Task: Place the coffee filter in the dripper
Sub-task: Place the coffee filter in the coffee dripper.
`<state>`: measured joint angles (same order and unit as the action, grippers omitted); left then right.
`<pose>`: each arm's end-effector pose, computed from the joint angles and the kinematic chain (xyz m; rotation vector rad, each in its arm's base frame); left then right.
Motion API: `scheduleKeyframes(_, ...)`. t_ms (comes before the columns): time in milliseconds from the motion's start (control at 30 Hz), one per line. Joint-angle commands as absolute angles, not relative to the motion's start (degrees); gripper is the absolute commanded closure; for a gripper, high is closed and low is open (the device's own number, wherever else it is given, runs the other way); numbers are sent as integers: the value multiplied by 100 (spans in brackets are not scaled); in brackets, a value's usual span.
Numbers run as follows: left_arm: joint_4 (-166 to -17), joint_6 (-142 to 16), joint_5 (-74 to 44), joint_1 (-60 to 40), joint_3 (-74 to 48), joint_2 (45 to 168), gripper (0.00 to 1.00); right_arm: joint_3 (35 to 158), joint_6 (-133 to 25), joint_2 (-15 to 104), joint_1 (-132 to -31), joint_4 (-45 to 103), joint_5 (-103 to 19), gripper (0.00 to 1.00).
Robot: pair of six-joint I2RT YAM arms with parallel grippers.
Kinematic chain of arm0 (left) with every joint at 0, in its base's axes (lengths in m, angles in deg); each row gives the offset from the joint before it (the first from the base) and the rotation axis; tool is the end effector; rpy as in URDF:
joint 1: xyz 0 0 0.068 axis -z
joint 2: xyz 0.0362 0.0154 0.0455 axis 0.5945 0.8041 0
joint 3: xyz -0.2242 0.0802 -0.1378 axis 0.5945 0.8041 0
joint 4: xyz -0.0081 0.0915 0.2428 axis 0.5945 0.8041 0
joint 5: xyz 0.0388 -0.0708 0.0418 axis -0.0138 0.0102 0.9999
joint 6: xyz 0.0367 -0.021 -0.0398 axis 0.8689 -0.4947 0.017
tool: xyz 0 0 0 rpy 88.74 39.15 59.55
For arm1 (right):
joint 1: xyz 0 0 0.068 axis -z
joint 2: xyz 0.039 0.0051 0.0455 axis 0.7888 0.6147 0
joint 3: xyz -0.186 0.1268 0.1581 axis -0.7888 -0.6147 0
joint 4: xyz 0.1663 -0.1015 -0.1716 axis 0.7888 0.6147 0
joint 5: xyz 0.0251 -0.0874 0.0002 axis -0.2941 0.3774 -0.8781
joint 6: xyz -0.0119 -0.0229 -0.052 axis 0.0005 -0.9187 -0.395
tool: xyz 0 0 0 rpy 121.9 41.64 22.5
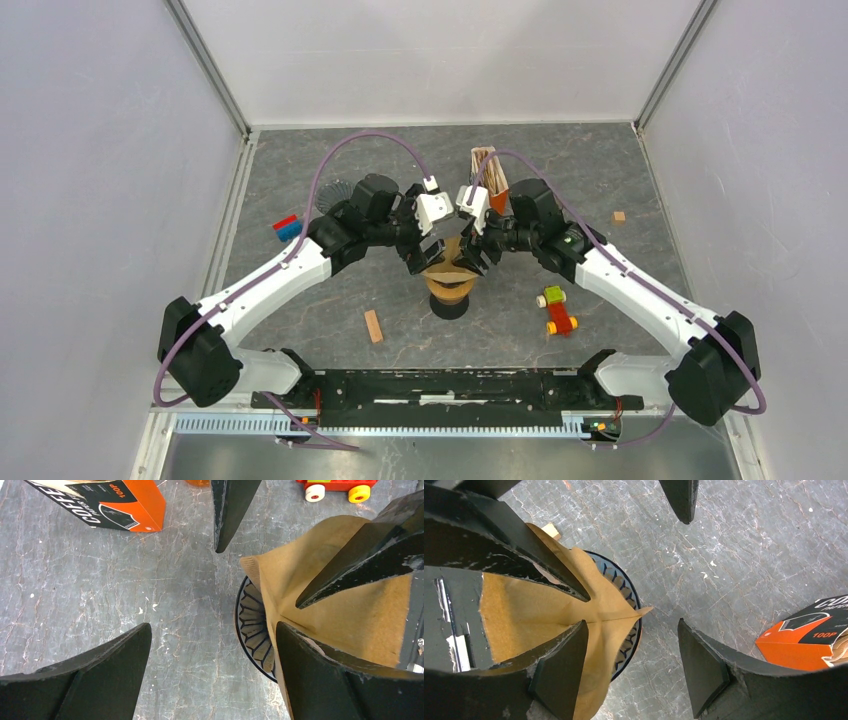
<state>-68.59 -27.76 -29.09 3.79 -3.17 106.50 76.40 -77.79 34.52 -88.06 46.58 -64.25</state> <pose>0.2160 -0.2036 0.3120 1.3275 1.7152 -0.5909 0.2105 0.1785 0.2988 -1.2285 1.7739 0.7524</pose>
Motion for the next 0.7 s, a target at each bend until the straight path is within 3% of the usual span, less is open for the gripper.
scheduleKeyframes(0, -6969, -2877, -2780, 404, -651, 10588, 0, 8208, -7844, 3445, -8828, 4715, -6527, 27)
scheduleKeyframes(267, -6690, -2982, -2983, 404, -1216, 10764, 0, 8784, -7845, 3537, -8825, 5061, -6567, 27)
scheduleKeyframes(667, -6253, -3237, -2692, 661, -1382, 10940, 0, 8509, -8083, 3183, -8819, 5219, -6506, 25)
